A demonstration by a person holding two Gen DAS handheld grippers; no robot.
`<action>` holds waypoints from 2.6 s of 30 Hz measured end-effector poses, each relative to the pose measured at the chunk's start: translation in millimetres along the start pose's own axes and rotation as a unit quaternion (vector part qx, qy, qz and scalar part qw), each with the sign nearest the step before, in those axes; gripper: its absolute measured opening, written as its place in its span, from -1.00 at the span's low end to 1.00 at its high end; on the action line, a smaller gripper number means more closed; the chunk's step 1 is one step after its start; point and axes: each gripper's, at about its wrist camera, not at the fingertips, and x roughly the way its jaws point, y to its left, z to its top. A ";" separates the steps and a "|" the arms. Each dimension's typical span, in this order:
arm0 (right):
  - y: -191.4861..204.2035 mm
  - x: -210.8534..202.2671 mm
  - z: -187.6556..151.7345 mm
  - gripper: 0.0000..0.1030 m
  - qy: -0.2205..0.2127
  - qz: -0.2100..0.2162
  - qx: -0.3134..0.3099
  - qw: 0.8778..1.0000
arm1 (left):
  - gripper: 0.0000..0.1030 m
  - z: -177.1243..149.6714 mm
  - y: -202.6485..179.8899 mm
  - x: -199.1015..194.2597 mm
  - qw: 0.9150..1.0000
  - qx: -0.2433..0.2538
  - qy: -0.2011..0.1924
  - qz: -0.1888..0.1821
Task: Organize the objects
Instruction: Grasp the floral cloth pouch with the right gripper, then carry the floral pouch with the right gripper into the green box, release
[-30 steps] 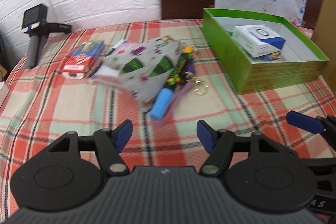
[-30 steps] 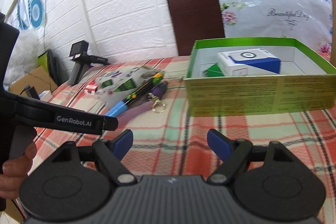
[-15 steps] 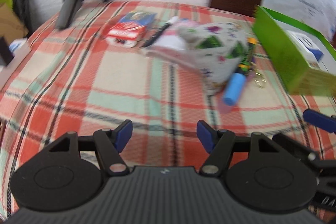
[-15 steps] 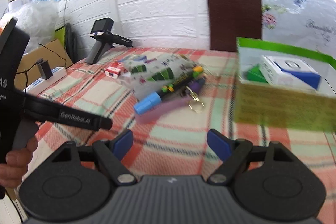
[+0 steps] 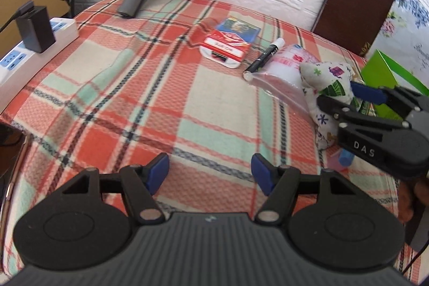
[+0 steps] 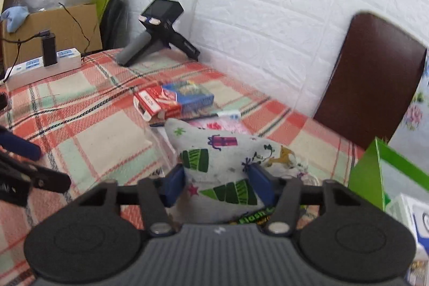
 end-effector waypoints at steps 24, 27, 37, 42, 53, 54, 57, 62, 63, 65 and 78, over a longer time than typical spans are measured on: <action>47.2 -73.2 -45.1 0.66 0.012 0.149 0.070 0.986 | 0.60 -1.1 3.3 -15.9 0.995 0.038 -0.009 -0.095; 48.5 -57.6 -47.4 0.68 0.033 0.157 0.081 0.984 | 0.69 -1.9 -3.8 -0.1 0.992 0.055 0.006 -0.112; 56.1 -61.5 -49.8 -0.06 0.009 0.154 0.084 0.984 | 0.01 -4.6 -5.8 -20.4 0.980 0.011 0.034 -0.196; 38.5 -101.8 -52.4 -0.08 -0.063 0.103 0.084 0.989 | 0.01 3.6 -43.7 -53.3 0.973 0.062 -0.016 -0.224; -63.1 -149.5 -87.7 -0.08 -0.115 -0.055 0.142 0.982 | 0.01 26.6 -191.2 -44.0 0.938 0.175 -0.034 -0.298; -75.8 -152.3 -93.1 -0.08 -0.115 -0.069 0.151 0.979 | 0.01 27.8 -207.2 -42.0 0.934 0.187 -0.035 -0.302; -112.3 -156.3 -105.6 -0.08 -0.114 -0.106 0.171 0.973 | 0.01 28.9 -252.6 -33.1 0.924 0.220 -0.042 -0.311; -170.9 -151.6 -124.0 -0.07 -0.091 -0.145 0.191 0.966 | 0.01 34.4 -316.3 -8.0 0.915 0.253 -0.031 -0.313; -181.0 -148.5 -127.0 -0.06 -0.086 -0.151 0.195 0.965 | 0.01 35.0 -327.3 -2.5 0.914 0.257 -0.028 -0.312; -198.1 -142.4 -131.8 0.05 -0.072 -0.159 0.204 0.963 | 0.02 35.4 -345.9 7.5 0.915 0.264 -0.031 -0.303; -186.2 -148.5 -149.7 0.77 -0.083 -0.252 0.211 0.941 | 0.34 22.0 -347.2 6.9 0.934 0.283 -0.042 -0.216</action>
